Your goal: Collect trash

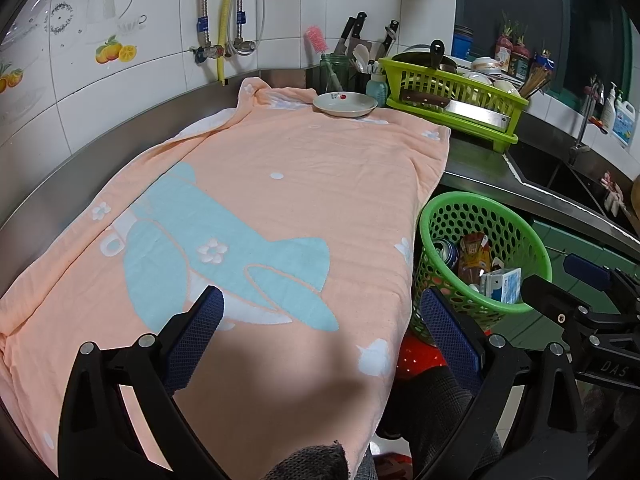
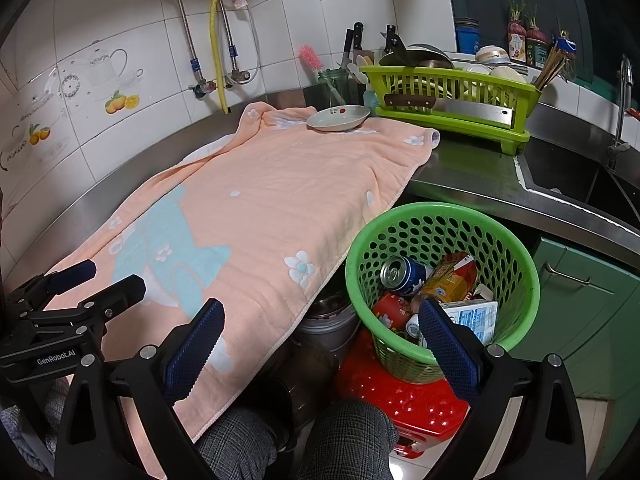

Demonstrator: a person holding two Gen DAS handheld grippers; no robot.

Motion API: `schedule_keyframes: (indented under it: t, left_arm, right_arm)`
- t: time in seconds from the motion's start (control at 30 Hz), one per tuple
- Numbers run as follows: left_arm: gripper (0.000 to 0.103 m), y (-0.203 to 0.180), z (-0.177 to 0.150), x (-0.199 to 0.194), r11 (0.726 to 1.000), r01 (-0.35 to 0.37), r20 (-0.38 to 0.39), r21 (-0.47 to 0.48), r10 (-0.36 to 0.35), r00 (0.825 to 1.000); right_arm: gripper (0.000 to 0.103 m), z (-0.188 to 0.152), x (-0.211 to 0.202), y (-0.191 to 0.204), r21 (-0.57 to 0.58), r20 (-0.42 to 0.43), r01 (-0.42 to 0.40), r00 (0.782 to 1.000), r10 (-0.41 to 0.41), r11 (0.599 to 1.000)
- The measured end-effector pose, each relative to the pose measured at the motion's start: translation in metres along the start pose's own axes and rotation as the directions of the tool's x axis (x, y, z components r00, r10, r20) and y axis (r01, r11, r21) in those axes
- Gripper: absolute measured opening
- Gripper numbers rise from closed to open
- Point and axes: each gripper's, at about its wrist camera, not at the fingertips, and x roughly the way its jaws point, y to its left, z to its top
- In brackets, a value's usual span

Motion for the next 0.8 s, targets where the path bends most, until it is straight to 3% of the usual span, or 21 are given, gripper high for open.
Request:
schedule_keyframes:
  t: [0.8]
  left_arm:
    - [0.097,0.0019,0.0008,-0.0026,1.0,0.012,0.003,-0.007,-0.012,1.0]
  right_arm:
    - [0.094,-0.0016,0.0015,0.0027,0.002,-0.005,-0.001,1.0,0.001,1.0]
